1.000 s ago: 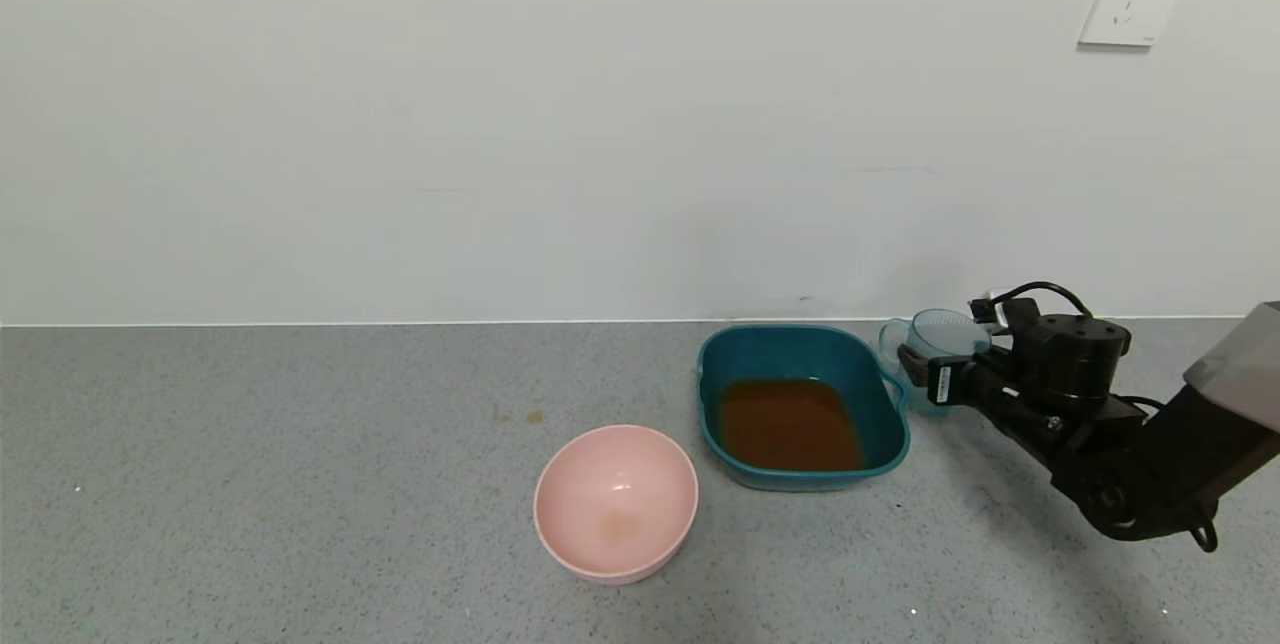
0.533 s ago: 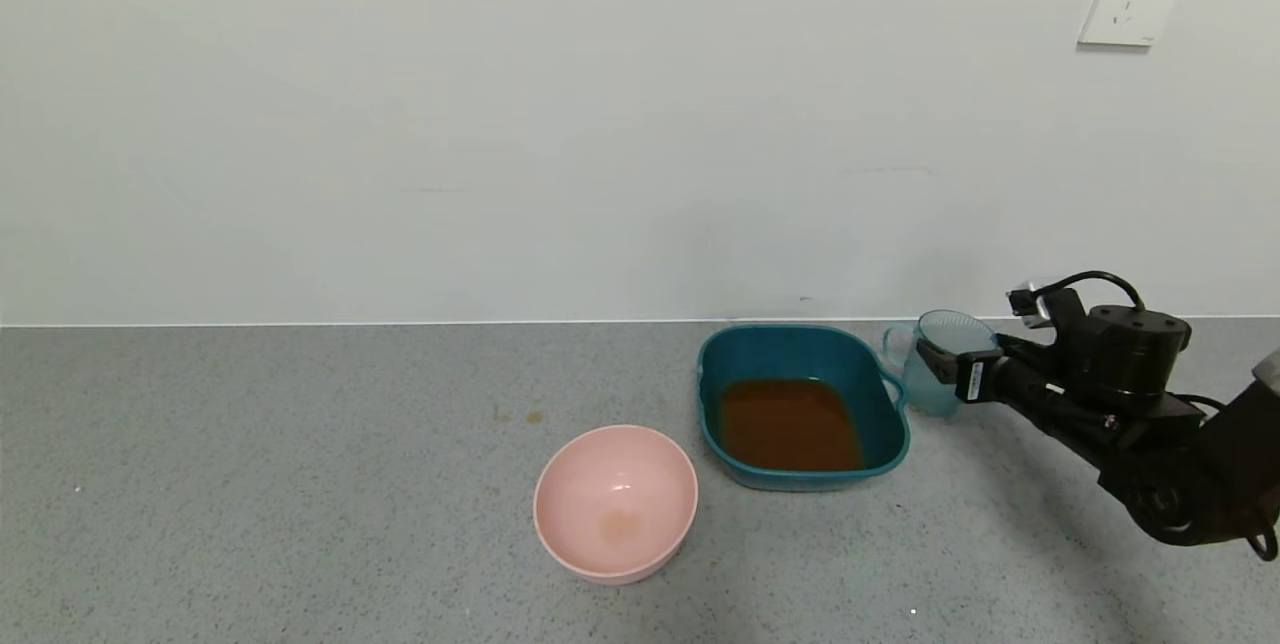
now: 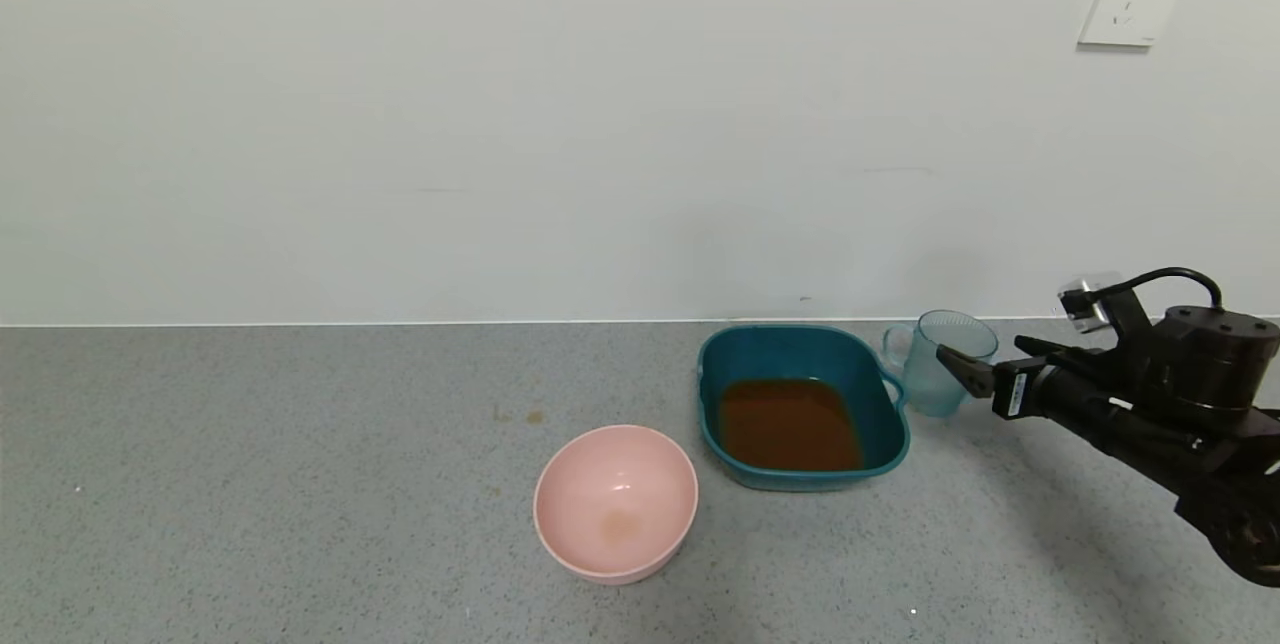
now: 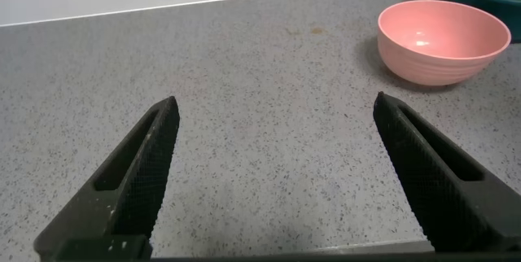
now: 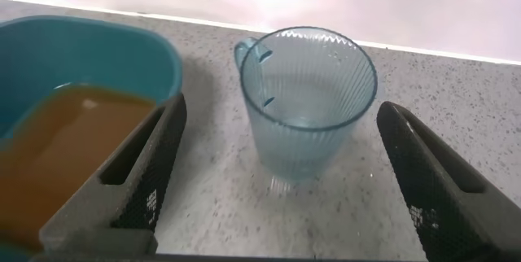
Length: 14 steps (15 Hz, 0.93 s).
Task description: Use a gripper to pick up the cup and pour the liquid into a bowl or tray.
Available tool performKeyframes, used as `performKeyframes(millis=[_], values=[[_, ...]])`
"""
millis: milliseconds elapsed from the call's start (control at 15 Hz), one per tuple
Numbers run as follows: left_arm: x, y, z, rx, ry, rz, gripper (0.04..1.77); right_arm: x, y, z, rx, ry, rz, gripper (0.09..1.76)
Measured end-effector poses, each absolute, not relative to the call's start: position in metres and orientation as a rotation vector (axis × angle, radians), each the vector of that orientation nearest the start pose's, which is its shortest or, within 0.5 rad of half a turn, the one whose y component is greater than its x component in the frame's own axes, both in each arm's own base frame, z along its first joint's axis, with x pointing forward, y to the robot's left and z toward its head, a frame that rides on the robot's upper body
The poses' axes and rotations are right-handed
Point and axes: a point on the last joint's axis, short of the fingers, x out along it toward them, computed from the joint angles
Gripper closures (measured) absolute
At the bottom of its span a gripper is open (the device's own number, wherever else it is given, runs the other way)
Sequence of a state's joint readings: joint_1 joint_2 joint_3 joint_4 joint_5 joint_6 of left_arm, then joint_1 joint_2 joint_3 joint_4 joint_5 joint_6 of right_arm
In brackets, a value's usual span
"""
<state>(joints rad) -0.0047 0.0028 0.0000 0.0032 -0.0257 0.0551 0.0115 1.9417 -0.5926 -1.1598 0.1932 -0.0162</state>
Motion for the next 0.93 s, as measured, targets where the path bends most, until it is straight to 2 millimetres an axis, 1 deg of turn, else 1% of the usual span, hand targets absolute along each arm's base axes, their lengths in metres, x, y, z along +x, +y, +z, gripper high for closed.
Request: performKeyframes(millis=[133, 333, 533, 667, 933], values=[[-0.023, 0.000, 0.075, 0.055, 0.005, -0.031, 0.09, 0.308, 0.003, 0.112, 0.004, 0.213, 0.226, 0.15], [-0.023, 0.000, 0.075, 0.055, 0.005, -0.031, 0.09, 0.285, -0.006, 0.123, 0.020, 0.302, 0.222, 0.15], [-0.023, 0.000, 0.075, 0.055, 0.005, -0.031, 0.09, 0.254, -0.013, 0.141, 0.041, 0.387, 0.203, 0.15], [-0.023, 0.000, 0.075, 0.055, 0.005, -0.031, 0.09, 0.234, -0.016, 0.153, 0.044, 0.413, 0.165, 0.15], [-0.023, 0.000, 0.075, 0.055, 0.005, -0.031, 0.09, 0.196, -0.022, 0.177, 0.039, 0.407, 0.074, 0.15]])
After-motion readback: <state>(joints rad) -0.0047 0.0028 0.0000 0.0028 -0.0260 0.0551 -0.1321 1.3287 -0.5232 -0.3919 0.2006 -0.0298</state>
